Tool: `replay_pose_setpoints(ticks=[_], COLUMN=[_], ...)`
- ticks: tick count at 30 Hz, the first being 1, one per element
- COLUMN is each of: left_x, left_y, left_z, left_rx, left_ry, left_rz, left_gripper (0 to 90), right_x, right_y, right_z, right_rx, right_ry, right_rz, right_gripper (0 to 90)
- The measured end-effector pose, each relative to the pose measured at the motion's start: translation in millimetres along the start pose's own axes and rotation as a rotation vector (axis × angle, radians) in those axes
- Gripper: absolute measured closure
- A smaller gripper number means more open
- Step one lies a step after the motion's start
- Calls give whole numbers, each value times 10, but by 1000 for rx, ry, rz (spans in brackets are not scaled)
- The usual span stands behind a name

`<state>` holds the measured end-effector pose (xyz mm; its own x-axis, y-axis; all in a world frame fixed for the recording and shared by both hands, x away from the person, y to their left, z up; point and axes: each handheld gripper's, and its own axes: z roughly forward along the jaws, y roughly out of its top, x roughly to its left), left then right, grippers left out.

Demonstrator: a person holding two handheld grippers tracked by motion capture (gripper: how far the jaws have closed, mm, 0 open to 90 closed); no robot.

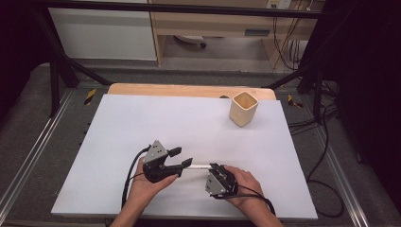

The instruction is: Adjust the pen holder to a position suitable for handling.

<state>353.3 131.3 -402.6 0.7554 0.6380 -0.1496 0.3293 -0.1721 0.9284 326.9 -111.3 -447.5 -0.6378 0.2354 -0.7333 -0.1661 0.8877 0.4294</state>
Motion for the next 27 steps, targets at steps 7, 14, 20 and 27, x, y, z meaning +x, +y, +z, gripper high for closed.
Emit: replay_pose_setpoints(ticks=[7,14,20,27], left_x=[-3,-32,-56,-80], left_y=[11,13,11,6], left_z=[-10,0,31,49], left_rx=[-42,-59,-51,-49], left_ry=[-8,-14,-14,-17], left_rz=[-19,-10,-10,-1], left_gripper=[314,254,181,176], right_x=[-85,-139,-190,-224], right_y=[-71,-142,-202,-252], right_z=[-2,16,19,25], right_rx=[-24,-58,-101,-135], right_ry=[46,106,157,199], right_rz=[136,262,387,478], right_gripper=[788,788,788,788])
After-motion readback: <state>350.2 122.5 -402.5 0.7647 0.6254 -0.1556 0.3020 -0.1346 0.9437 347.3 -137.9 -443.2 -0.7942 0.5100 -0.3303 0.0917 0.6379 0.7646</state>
